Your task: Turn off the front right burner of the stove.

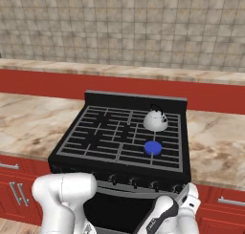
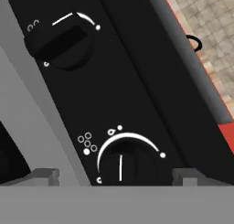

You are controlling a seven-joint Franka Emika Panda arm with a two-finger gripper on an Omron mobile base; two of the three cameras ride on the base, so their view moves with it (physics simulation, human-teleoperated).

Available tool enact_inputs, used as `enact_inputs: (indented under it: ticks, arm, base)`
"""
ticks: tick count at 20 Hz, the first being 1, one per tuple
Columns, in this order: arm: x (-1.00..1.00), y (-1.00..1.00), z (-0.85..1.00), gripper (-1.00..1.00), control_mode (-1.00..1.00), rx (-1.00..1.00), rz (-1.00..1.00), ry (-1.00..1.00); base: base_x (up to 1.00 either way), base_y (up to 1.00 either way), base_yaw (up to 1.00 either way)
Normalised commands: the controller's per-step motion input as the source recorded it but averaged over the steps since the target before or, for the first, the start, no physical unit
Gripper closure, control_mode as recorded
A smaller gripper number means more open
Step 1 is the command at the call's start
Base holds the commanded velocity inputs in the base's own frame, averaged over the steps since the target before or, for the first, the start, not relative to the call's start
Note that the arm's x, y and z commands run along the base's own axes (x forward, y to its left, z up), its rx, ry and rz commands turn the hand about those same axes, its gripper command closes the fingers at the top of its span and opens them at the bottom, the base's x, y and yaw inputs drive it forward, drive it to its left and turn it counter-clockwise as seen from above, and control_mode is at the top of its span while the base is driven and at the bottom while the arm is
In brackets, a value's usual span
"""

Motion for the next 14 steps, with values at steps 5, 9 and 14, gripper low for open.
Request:
enact_inputs:
  ticks: [5,9,14]
  arm:
    - [0.14,0.00,-0.02,-1.00,-1.00,0.04,-0.07,-0.06]
    - [0.06,0.00,0.02,-1.00,-1.00,0.02,-0.05,-0.16]
    - [0.00,0.00,0.01,-1.00,-1.00,0.00,-0.05,-0.19]
  base:
    - [0.00,0.00,0.00]
    - [0.00,0.00,0.00]
    - [0.00,0.00,0.00]
